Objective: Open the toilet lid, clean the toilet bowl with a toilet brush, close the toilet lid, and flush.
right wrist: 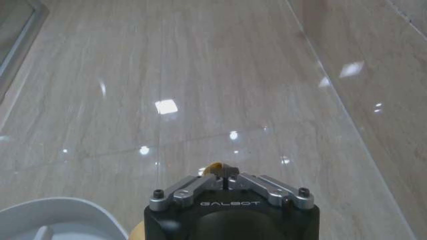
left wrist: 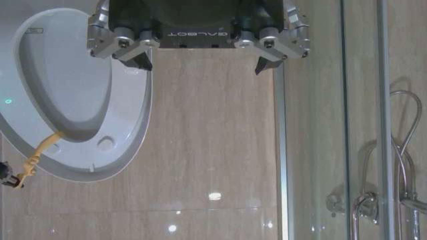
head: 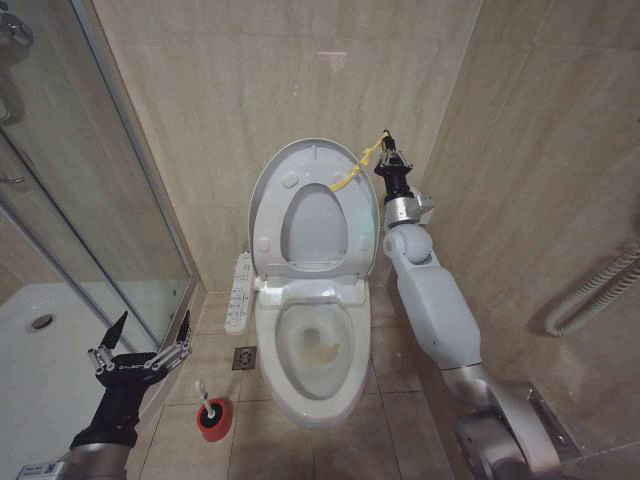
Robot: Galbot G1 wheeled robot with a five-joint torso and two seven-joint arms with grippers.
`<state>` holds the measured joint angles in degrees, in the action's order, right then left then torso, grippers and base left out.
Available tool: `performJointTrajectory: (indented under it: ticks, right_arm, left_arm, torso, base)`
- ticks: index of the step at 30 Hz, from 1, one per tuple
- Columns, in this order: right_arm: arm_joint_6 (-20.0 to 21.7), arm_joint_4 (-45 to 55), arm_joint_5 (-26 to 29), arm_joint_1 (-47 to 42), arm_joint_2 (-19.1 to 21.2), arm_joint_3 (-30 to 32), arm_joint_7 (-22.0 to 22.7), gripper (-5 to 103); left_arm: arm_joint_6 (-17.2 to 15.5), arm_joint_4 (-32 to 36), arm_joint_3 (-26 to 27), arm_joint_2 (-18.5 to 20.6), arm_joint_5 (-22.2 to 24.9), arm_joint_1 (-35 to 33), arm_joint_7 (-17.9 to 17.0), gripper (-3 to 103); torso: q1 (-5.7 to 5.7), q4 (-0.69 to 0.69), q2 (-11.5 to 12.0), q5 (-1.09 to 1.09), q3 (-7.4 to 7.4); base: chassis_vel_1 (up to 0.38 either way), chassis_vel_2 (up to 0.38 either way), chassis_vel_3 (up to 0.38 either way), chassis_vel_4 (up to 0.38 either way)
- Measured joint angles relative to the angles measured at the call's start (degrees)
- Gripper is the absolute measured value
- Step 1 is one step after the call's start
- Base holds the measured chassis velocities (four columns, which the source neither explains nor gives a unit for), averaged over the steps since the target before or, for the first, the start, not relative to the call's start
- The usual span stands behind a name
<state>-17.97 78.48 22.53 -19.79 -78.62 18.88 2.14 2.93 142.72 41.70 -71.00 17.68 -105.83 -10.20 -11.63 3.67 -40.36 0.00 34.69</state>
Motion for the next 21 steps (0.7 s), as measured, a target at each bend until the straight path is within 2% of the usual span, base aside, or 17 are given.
performJointTrajectory:
  ticks: [11, 16, 18, 21]
  right_arm:
    - [-0.6, -2.8, -1.8, 3.3, 1.2, -0.9, 0.4, 0]
    - [0.8, 0.8, -0.9, 0.8, 2.3, -1.3, 1.0, 0]
    - [3.7, 6.2, 1.5, -3.3, 4.2, -1.8, 1.7, 0]
    - [5.2, 9.3, 2.4, -6.4, 5.5, -1.9, 1.7, 0]
  left_arm:
    - [0.0, 0.0, 0.0, 0.0, 0.0, 0.0, 0.0, 100]
    - [0.0, 0.0, 0.0, 0.0, 0.0, 0.0, 0.0, 100]
    - [0.0, 0.0, 0.0, 0.0, 0.0, 0.0, 0.0, 100]
    - [0.0, 0.0, 0.0, 0.0, 0.0, 0.0, 0.0, 100]
  torso:
    - [0.00, -0.02, 0.0, 0.00, 0.00]
    - [0.00, 0.01, 0.0, 0.00, 0.00]
    - [0.00, 0.02, 0.0, 0.00, 0.00]
    - [0.01, 0.03, 0.0, 0.01, -0.01]
  base:
    - [0.000, 0.000, 0.000, 0.000]
    - [0.000, 0.000, 0.000, 0.000]
    - [0.000, 0.000, 0.000, 0.000]
    - [0.000, 0.000, 0.000, 0.000]
